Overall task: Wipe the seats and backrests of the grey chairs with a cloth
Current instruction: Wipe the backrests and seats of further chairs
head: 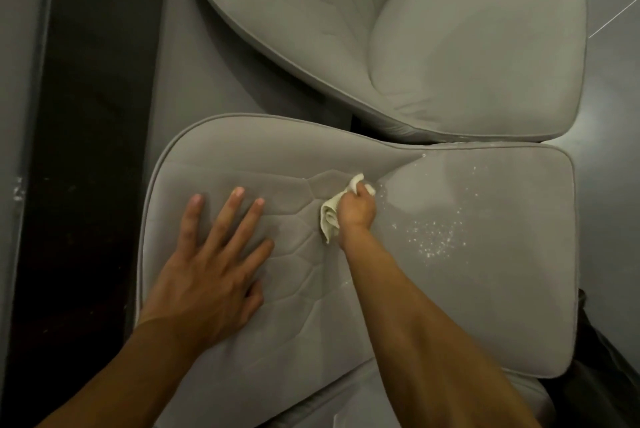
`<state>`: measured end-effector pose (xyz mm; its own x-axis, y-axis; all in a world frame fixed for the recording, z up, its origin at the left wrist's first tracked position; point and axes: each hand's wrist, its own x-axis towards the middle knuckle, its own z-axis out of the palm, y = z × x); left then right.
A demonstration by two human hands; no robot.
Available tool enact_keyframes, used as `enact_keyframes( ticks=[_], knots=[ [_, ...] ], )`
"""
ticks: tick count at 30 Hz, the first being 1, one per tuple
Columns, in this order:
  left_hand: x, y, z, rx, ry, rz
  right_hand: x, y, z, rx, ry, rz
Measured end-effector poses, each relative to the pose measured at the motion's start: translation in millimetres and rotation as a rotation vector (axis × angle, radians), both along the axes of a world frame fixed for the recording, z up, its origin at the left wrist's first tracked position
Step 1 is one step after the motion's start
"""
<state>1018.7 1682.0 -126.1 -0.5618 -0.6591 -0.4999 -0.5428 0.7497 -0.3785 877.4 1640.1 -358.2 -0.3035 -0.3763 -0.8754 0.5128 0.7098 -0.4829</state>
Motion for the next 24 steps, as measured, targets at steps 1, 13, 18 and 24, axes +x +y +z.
enact_keyframes(
  ticks=[1,13,18,24],
  knots=[
    [1,0,0,0.004,0.003,0.001,0,-1,13,-0.059,0.049,-0.026],
    [1,-1,-4,0.032,0.03,0.011,9,39,22,-0.465,0.499,0.388],
    [1,-1,-3,0.035,0.024,0.006,3,23,-4,-0.194,0.252,0.072],
    [3,-2,-3,0.053,0.006,0.01,-19,-2,-33,0.038,-0.004,0.126]
  ],
)
